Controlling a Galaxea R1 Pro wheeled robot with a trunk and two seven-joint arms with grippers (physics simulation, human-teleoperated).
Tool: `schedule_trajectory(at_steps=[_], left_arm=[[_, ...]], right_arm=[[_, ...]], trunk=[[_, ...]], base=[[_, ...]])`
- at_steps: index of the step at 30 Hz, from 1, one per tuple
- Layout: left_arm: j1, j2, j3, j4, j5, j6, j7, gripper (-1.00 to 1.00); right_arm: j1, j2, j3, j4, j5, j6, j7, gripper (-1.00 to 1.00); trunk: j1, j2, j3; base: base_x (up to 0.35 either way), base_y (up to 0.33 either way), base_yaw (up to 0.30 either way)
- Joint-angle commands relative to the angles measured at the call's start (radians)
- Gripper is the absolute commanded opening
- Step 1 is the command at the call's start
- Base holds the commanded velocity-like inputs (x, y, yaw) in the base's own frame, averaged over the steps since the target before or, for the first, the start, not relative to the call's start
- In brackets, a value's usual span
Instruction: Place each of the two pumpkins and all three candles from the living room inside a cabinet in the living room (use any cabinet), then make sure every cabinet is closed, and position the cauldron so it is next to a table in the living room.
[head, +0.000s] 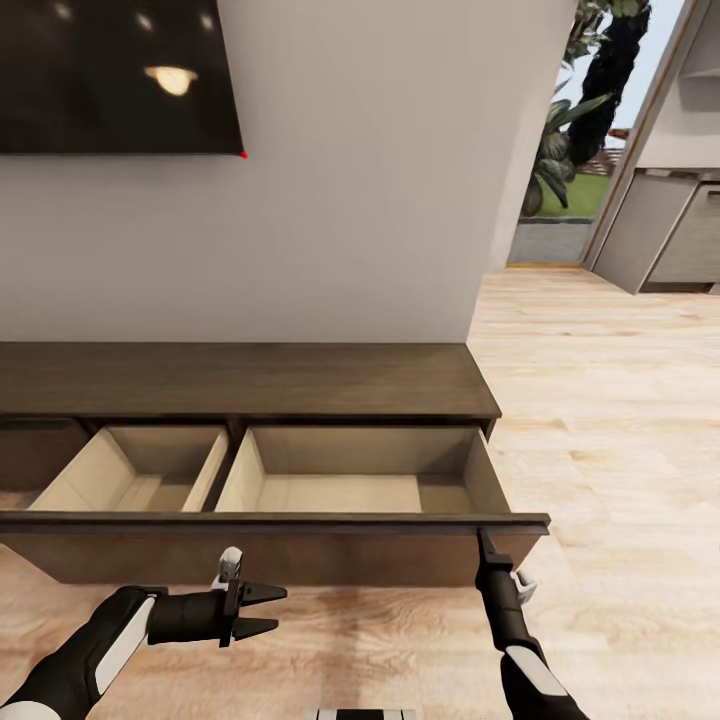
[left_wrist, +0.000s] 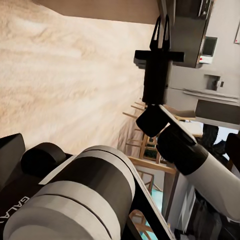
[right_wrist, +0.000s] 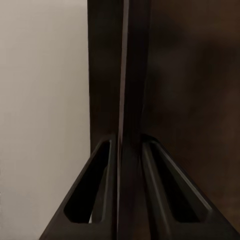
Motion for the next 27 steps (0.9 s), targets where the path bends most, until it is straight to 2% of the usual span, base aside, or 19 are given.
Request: schedule_trajectory(at_steps=[1, 13, 14, 27], left_arm=[[0.0, 0.0, 0.0, 0.0, 0.0, 0.0, 0.0, 1.0], [0.0, 0.0, 0.0, 0.0, 0.0, 0.001, 0.0, 1.0], [0.0, 0.0, 0.0, 0.0, 0.0, 0.0, 0.0, 1.0], [0.0, 0.0, 0.0, 0.0, -0.001, 0.0, 0.0, 1.0]], right_arm=[[0.006, 0.0, 0.004, -0.003, -0.002, 0.002, 0.015, -1.0], [0.007, 0.0, 0.004, -0.003, -0.002, 0.002, 0.015, -1.0], [0.006, 0.0, 0.004, -0.002, -0.002, 0.002, 0.015, 1.0], [0.006, -0.001, 0.005, -0.001, -0.001, 0.007, 0.01, 1.0]], trunk=[[0.0, 0.0, 0.0], [0.0, 0.0, 0.0], [0.0, 0.0, 0.0], [0.0, 0.0, 0.0]], base=[[-0.044, 0.0, 0.0], [-0.007, 0.0, 0.0], [0.0, 0.0, 0.0], [-0.074, 0.0, 0.0]])
